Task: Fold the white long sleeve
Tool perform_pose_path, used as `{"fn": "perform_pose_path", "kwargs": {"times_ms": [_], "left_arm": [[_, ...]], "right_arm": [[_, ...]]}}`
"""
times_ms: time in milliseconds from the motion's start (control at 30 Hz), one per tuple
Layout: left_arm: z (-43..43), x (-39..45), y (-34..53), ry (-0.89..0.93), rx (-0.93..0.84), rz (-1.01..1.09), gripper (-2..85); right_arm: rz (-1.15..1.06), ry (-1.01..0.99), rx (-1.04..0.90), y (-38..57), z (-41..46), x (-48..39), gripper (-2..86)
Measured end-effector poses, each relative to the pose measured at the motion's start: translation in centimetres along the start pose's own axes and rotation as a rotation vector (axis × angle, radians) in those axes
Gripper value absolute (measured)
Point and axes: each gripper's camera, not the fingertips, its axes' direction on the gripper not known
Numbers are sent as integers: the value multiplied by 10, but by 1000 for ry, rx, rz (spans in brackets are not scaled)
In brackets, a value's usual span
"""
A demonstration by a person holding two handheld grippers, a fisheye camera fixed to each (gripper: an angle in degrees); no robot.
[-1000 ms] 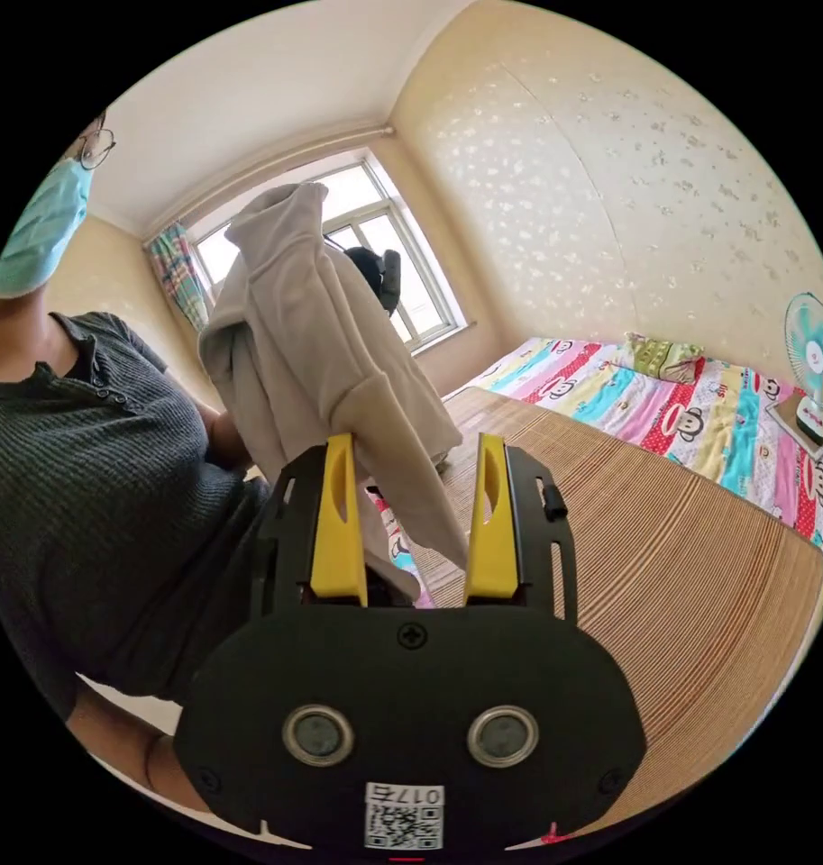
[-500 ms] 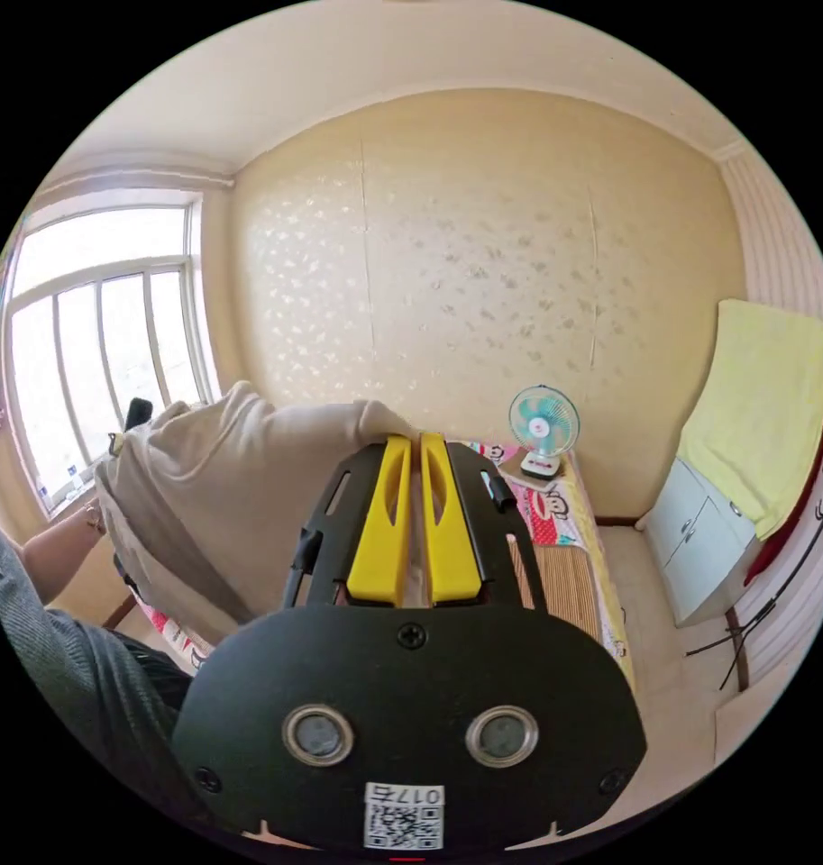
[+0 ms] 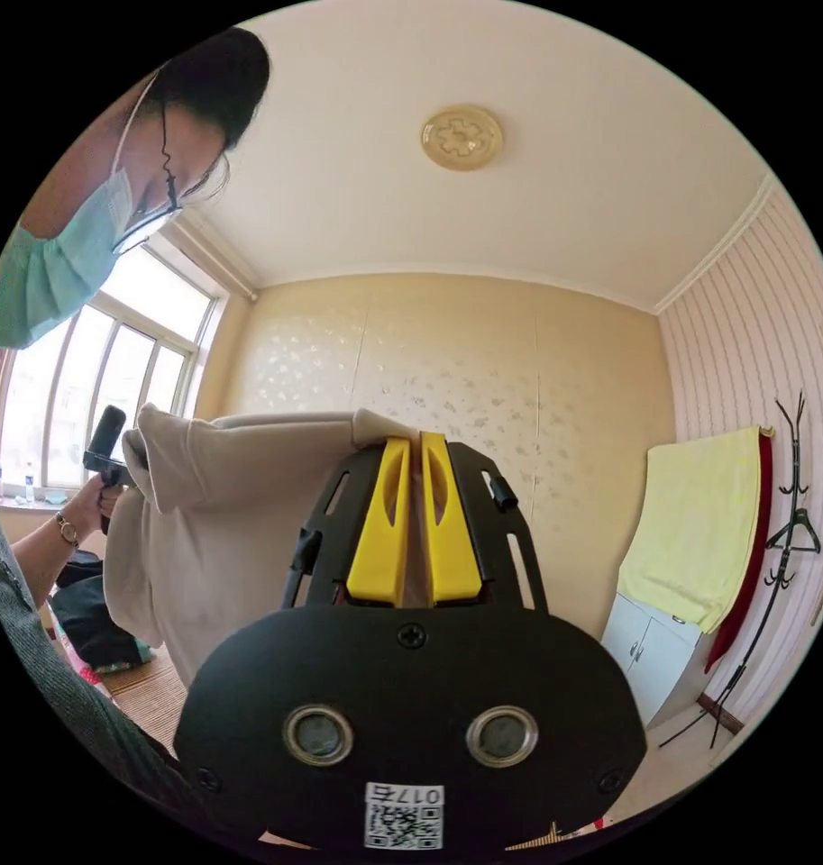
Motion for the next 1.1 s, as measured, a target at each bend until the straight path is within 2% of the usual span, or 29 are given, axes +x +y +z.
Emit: {"fn": "perform_pose_path", "kwargs": {"times_ms": [67,133,200,233,267,300,367,400,433,500,567,633,700,767,933,967,1000,1100], "left_arm": [[2,-22,-37,-186,-53,-52,5],[15,-67,-59,-276,-111,-157,14],[33,-140,-71,-373,-174,-361,37],[43,-198,-69,-471,-211,-558,64],[50,-250,-59,-582,-226,-733,98],[52,-273,-51,-631,-225,-802,102],[54,-332,-8,-777,-192,-1003,107],[55,-341,6,-790,-191,-1049,105],[62,-357,34,-769,-201,-1117,110],[83,-376,76,-656,-275,-1168,112],[129,-390,136,-496,-463,-1173,100],[168,-391,180,-424,-646,-1159,70],[205,-389,220,-369,-802,-1151,54],[252,-384,267,-271,-980,-1171,52],[295,-378,329,-109,-1206,-1245,9],[293,-379,341,-91,-1255,-1266,1],[290,-379,347,-85,-1278,-1272,-3],[254,-382,356,-79,-1327,-1220,-8]], "right_arm": [[49,3,-40,8,33,4,34],[82,27,-174,18,90,8,36],[32,96,-464,48,208,7,39],[14,96,-554,59,242,6,41],[-17,70,-746,83,310,6,45],[-33,47,-914,112,371,5,52],[-24,37,-1132,163,442,7,63],[-5,47,-1229,197,472,7,64],[3,26,-1268,214,482,7,60],[18,-175,-1388,279,503,-5,44],[44,-313,-1469,333,508,-17,31],[64,-469,-1588,394,510,-34,21],[71,-597,-1801,482,508,-61,13],[41,-624,-1958,542,498,-79,9],[-136,-647,-2328,654,432,-102,7],[-175,-610,-2324,662,416,-101,7],[-177,-560,-2233,652,408,-96,7],[-139,-554,-2200,637,401,-84,9]]}}
